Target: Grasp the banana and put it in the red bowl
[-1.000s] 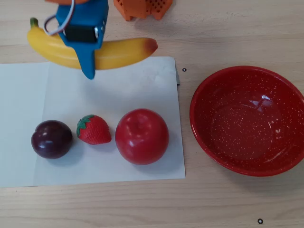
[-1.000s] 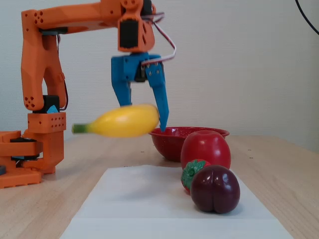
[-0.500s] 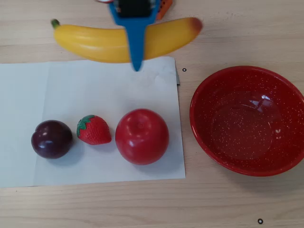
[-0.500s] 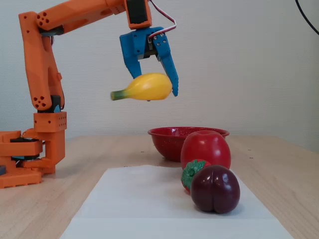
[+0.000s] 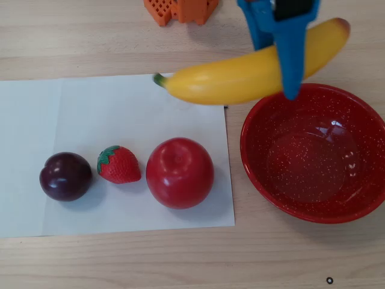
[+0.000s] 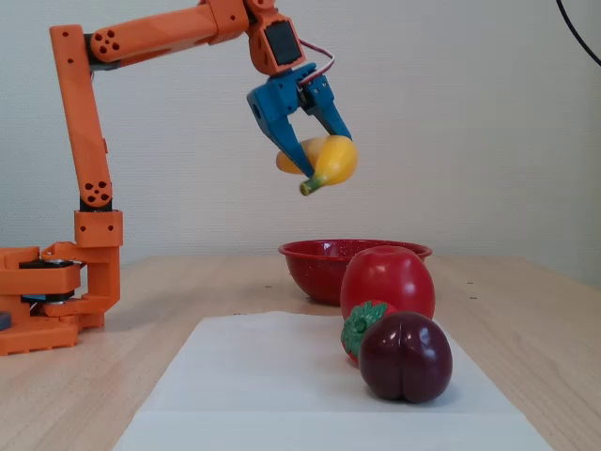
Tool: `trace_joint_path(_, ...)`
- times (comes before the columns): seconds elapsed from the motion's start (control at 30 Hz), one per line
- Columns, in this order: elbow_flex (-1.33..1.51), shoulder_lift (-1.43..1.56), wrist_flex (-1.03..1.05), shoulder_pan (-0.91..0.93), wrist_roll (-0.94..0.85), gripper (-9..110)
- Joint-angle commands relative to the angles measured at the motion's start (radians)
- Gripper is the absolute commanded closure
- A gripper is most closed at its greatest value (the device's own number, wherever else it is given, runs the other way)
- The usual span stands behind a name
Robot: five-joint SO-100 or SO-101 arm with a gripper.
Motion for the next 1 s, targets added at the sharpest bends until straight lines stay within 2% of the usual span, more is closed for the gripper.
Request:
trace_joint_path(0.0,-0.140,0.055,-0.075,0.054,-0.023,101)
trace_joint_path(0.33,0.051,0.018,-0.387,0.170,0.023,101)
trace_joint_path(0.73,0.348,-0.032,-0.650,0.167,0.101,101)
trace_joint_path(0.8,0.364,-0.044,-0.658,0.161,0.083,93)
trace_joint_path(0.9,0.367,-0.057,-0.629,0.156,0.055,72)
trace_joint_path(0.97,0.354,-0.063,-0.591,0.156,0.048,66)
